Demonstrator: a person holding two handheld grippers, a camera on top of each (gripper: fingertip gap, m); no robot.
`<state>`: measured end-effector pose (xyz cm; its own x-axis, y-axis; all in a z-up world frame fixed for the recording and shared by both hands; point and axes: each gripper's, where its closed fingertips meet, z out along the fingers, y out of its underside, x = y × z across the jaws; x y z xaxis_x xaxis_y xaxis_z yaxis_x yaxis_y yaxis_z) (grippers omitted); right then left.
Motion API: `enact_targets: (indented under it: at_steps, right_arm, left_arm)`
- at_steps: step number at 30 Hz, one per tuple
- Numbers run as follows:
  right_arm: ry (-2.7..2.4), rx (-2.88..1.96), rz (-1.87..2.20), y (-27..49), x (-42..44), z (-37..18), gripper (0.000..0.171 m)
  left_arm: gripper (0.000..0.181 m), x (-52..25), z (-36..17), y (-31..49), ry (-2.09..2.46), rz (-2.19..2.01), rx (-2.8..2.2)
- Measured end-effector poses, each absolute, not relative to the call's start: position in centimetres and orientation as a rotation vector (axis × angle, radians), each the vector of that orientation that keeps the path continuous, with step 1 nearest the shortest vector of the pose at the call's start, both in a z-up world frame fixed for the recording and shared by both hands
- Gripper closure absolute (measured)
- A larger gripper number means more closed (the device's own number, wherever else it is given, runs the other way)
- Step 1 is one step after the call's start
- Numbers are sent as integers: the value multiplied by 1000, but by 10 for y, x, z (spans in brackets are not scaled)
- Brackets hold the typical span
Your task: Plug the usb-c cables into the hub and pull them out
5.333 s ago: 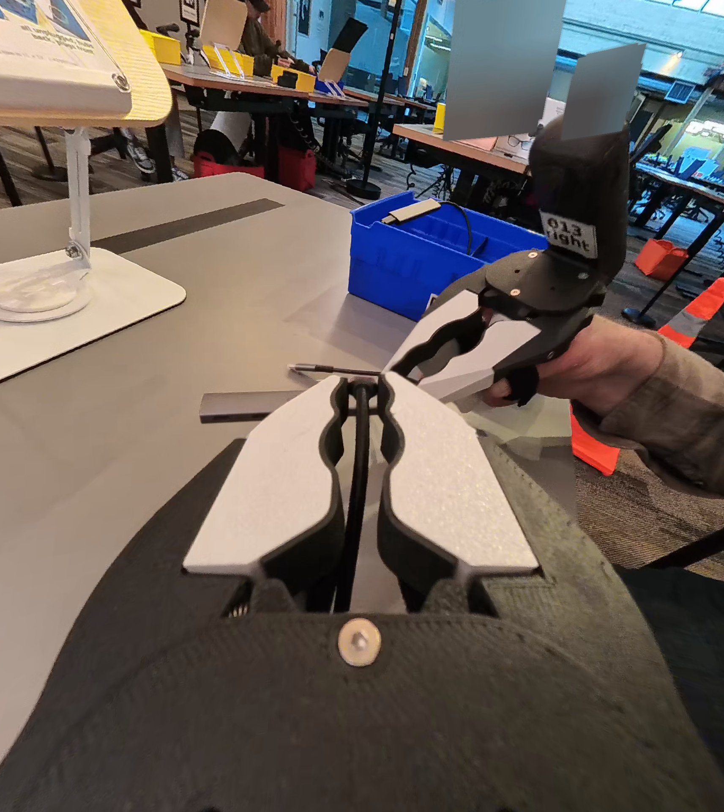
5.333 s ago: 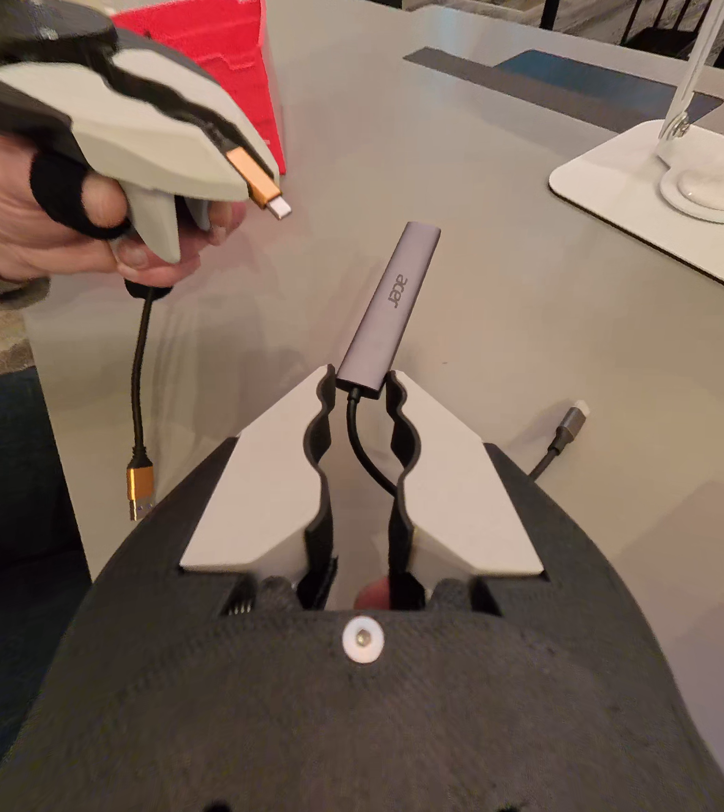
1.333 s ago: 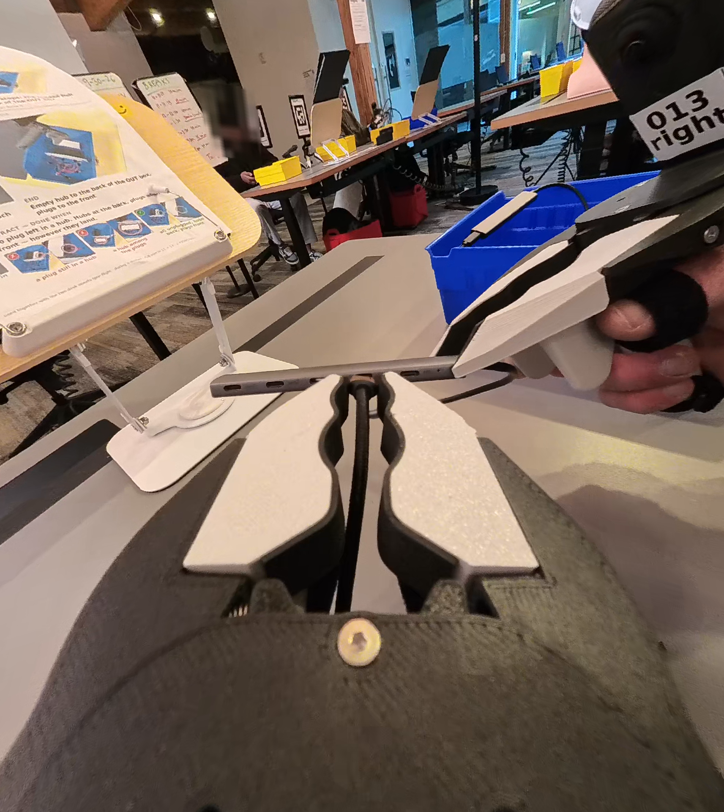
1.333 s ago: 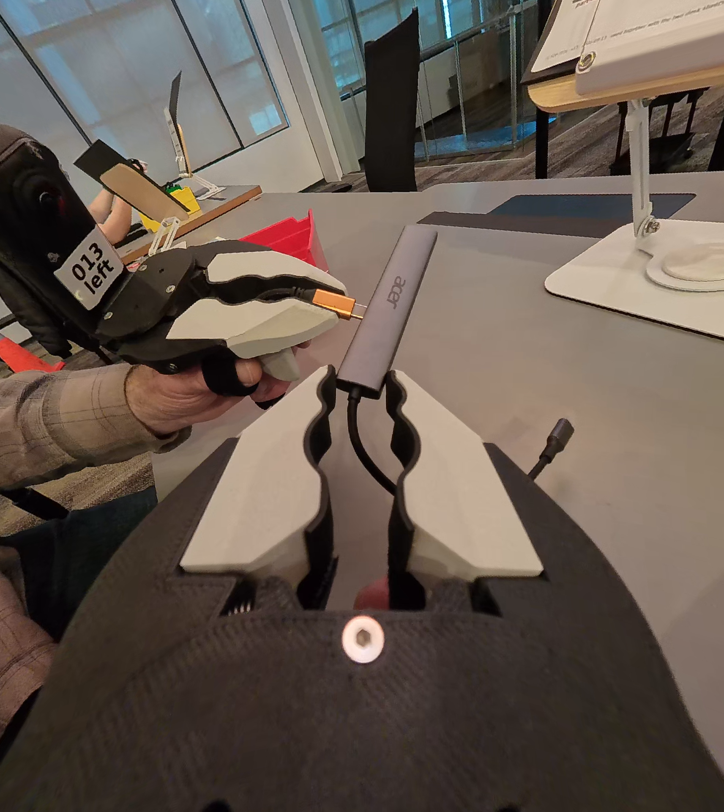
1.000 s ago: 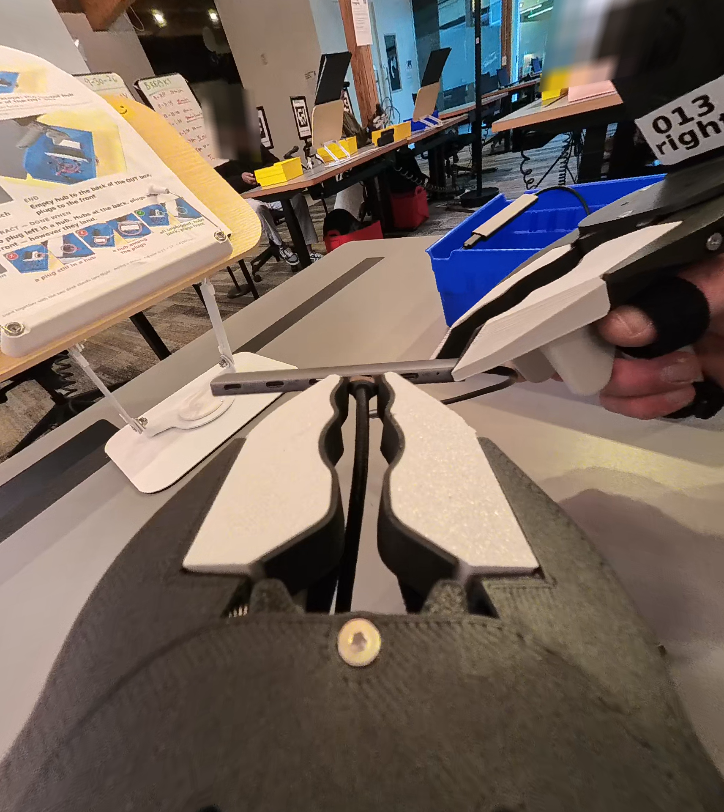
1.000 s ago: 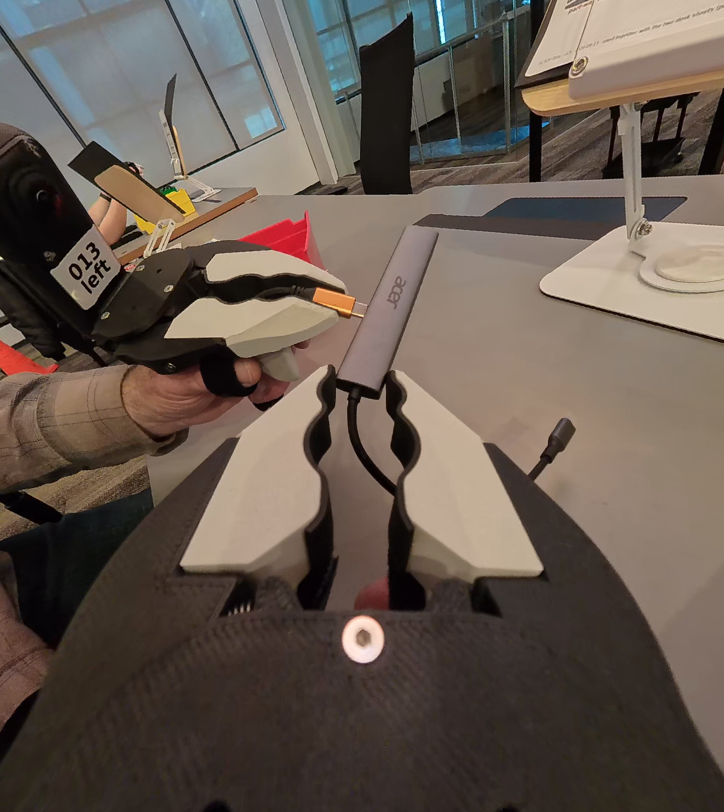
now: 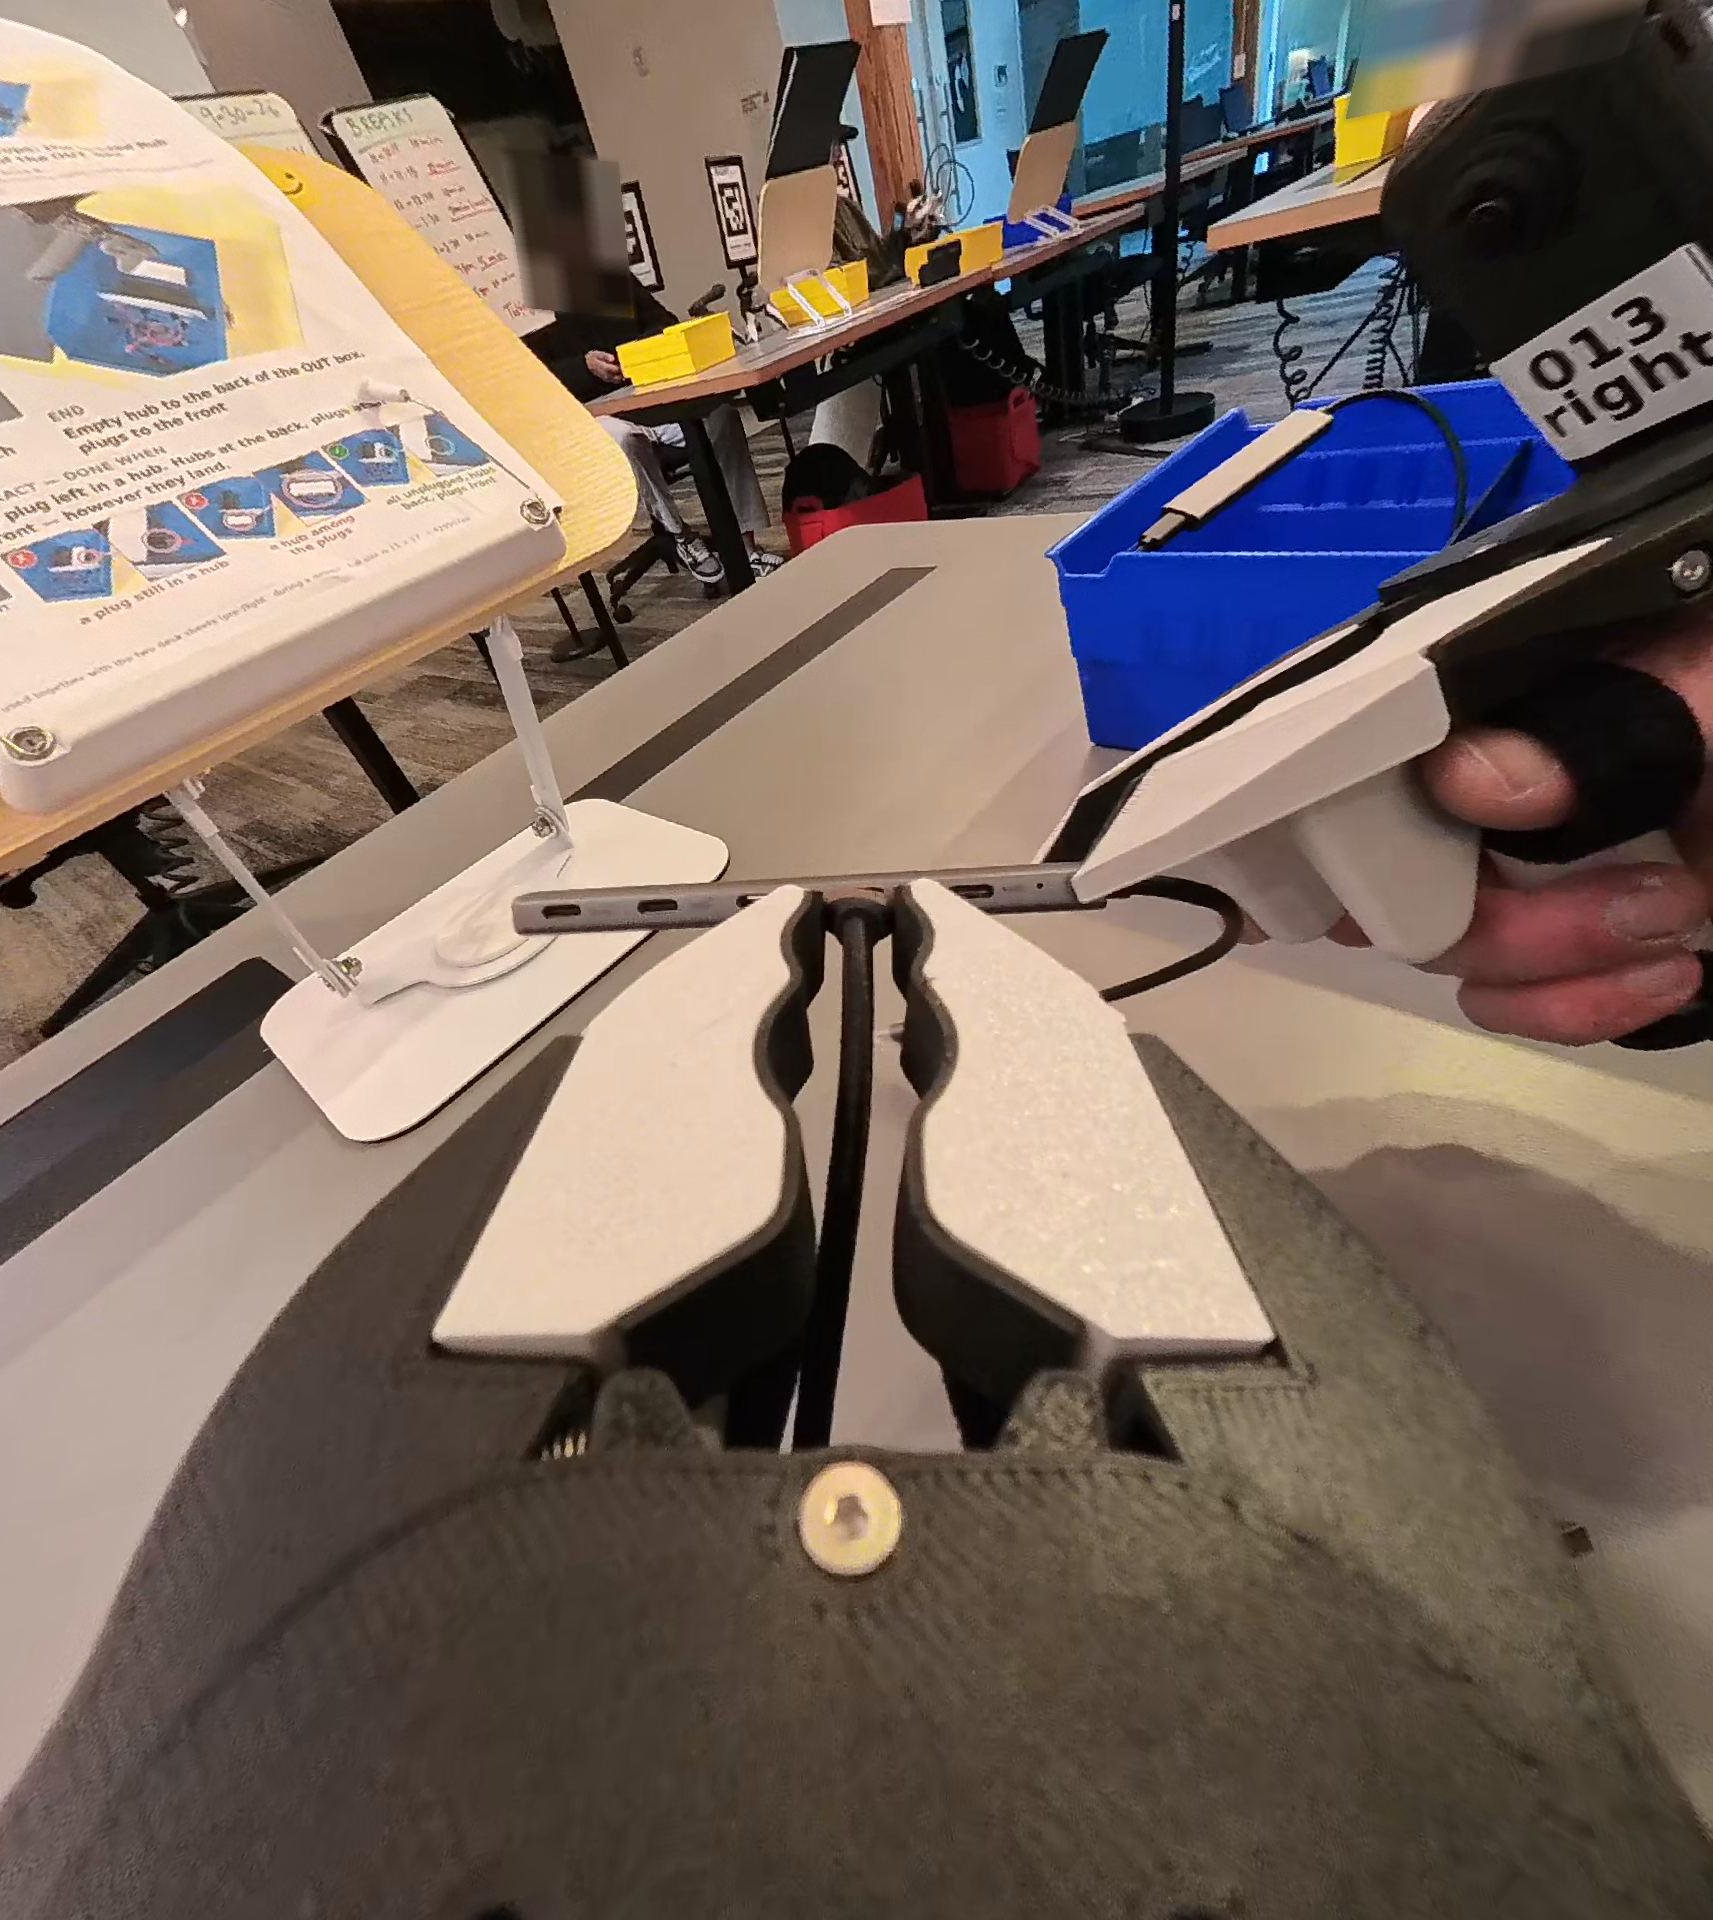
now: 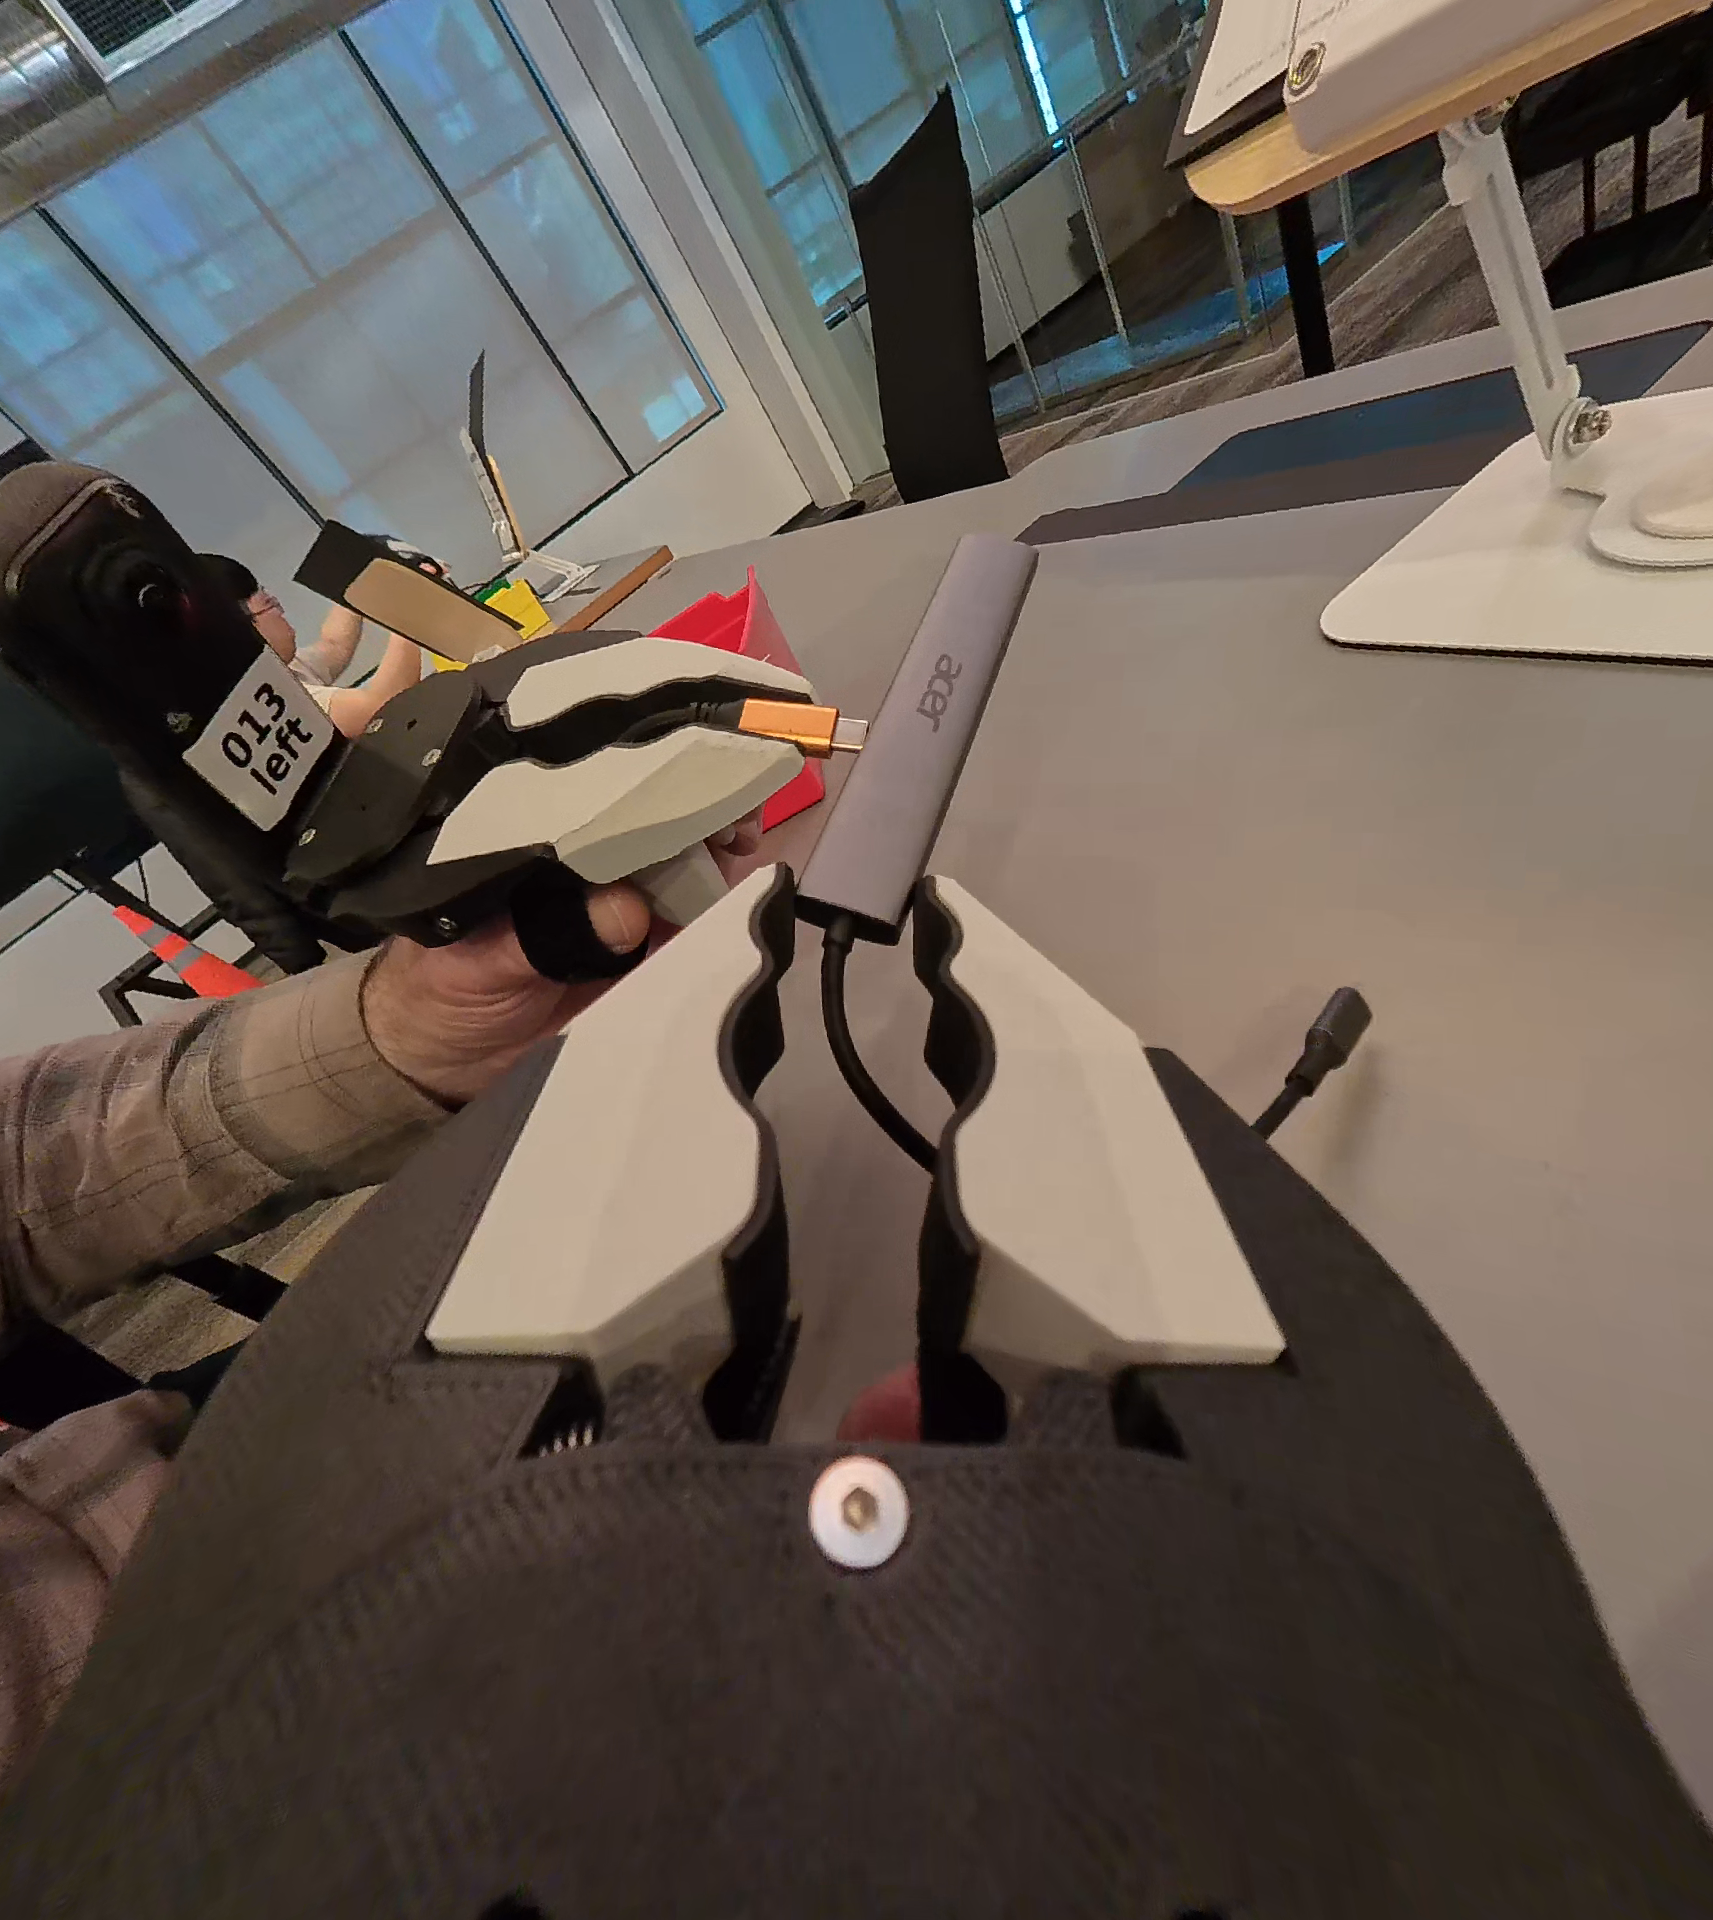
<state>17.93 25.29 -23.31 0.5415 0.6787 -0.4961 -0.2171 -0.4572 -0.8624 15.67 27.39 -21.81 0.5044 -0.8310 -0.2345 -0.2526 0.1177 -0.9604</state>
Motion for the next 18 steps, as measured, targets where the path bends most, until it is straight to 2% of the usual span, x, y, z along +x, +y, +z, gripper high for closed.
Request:
enact_targets:
  at_steps: [18]
  right_arm:
    - [-409,-1751,1011,254,180,-230,151]
  left_arm:
    - [169,158,-214,275,994,-553,-1425]
